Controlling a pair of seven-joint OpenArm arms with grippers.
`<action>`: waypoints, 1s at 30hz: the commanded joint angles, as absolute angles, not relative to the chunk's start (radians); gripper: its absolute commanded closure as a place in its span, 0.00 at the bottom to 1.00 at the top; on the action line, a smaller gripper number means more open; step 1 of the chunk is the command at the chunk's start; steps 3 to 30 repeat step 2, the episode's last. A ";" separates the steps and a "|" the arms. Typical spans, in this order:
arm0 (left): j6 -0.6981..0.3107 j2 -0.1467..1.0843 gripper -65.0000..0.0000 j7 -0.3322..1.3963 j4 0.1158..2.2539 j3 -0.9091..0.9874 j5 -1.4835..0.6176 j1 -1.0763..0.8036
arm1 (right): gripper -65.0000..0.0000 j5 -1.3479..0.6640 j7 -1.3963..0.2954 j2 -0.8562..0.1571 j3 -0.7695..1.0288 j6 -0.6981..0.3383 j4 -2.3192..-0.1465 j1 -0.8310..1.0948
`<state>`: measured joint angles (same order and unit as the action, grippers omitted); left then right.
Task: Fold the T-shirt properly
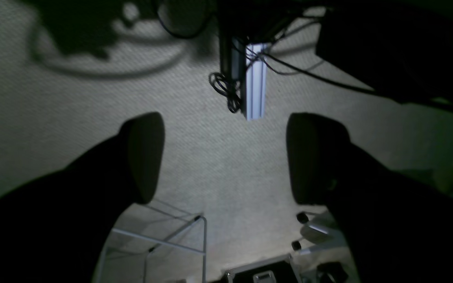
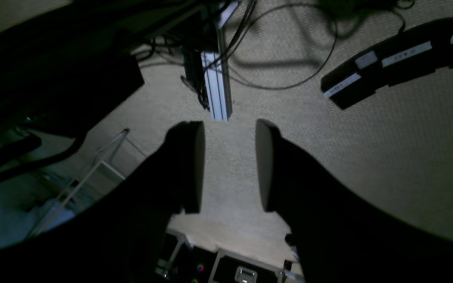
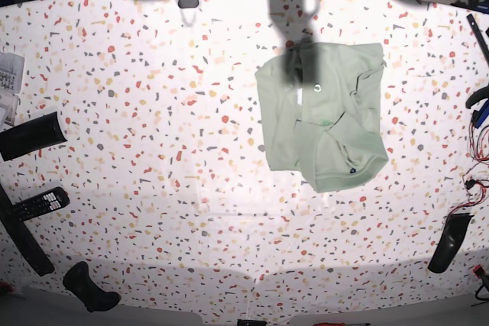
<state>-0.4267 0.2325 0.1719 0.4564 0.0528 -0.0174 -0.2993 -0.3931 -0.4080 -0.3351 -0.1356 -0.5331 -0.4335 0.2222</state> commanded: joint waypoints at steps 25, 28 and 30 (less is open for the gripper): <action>-0.434 0.239 0.31 0.165 0.460 0.051 -0.014 -0.300 | 0.67 -0.396 -0.408 -0.337 -0.134 -0.542 -0.437 0.227; -0.434 0.239 0.31 0.165 0.460 0.051 -0.014 -0.300 | 0.67 -0.396 -0.408 -0.337 -0.134 -0.542 -0.437 0.227; -0.434 0.239 0.31 0.165 0.460 0.051 -0.014 -0.300 | 0.67 -0.396 -0.408 -0.337 -0.134 -0.542 -0.437 0.227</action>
